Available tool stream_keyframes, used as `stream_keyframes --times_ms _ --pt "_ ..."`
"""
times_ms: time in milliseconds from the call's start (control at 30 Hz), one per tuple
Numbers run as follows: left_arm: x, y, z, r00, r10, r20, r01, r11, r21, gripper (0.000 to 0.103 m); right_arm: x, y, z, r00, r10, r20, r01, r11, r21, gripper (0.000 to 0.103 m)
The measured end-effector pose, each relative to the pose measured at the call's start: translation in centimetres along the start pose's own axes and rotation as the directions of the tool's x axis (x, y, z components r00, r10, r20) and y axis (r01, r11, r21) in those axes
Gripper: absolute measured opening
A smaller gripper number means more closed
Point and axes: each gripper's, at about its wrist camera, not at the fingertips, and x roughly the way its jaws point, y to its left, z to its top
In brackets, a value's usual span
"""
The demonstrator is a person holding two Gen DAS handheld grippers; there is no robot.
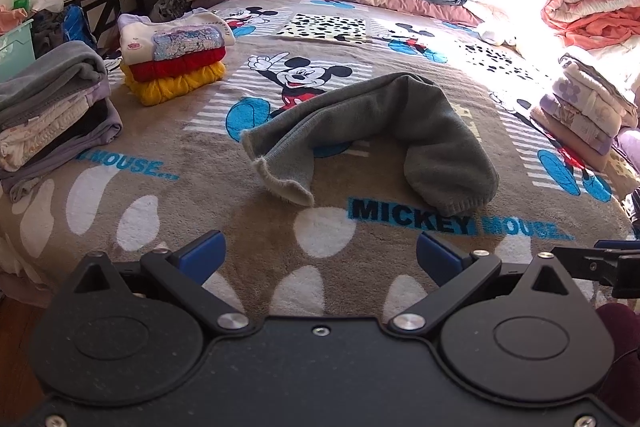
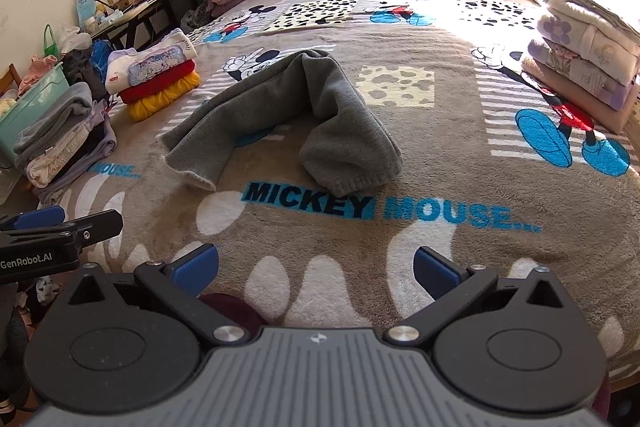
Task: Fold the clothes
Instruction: 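Move both tools to the garment's two cuffs and close both grippers on them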
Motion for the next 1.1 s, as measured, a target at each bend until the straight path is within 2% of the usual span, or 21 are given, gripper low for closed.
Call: stream_keyframes --times_ms 200,367,533,667,800,900,1100 --pt "1.4 0.9 0.2 1.0 0.001 -0.02 -0.002 0.999 -0.033 0.103 0.3 -1.2 0.0 0.999 0.033 0.025 -0.033 0.999 0.023 0.103" --pt "2.8 1.8 0.3 1.0 -0.008 -0.013 0.007 0.998 -0.064 0.103 1.4 -2.5 0.5 0.995 0.093 0.04 -0.096 0.993 0.068 0.103" --pt "4.3 2.4 0.3 0.999 -0.017 0.041 0.02 0.997 -0.069 0.103 2.9 -3.7 0.8 0.991 0.119 0.059 -0.122 0.99 0.064 0.103" --pt "6.0 2.9 0.6 0.999 -0.019 0.049 0.023 0.996 -0.083 0.103 4.1 -4.3 1.1 0.987 0.137 0.083 -0.141 0.989 0.035 0.103" --pt "7.8 3.4 1.0 1.0 -0.022 -0.002 0.022 0.997 -0.077 0.103 5.8 -4.8 1.8 0.99 0.123 0.075 -0.125 0.992 0.025 0.103" --pt "8.4 3.9 0.9 0.999 -0.024 0.021 0.026 0.995 -0.095 0.103 7.0 -5.1 2.2 0.99 0.121 0.074 -0.121 0.993 0.001 0.103" --pt "10.3 4.6 0.8 1.0 -0.001 0.028 0.005 0.992 -0.127 0.102 9.4 -6.9 2.4 0.986 0.112 0.122 -0.12 0.991 0.053 0.103"
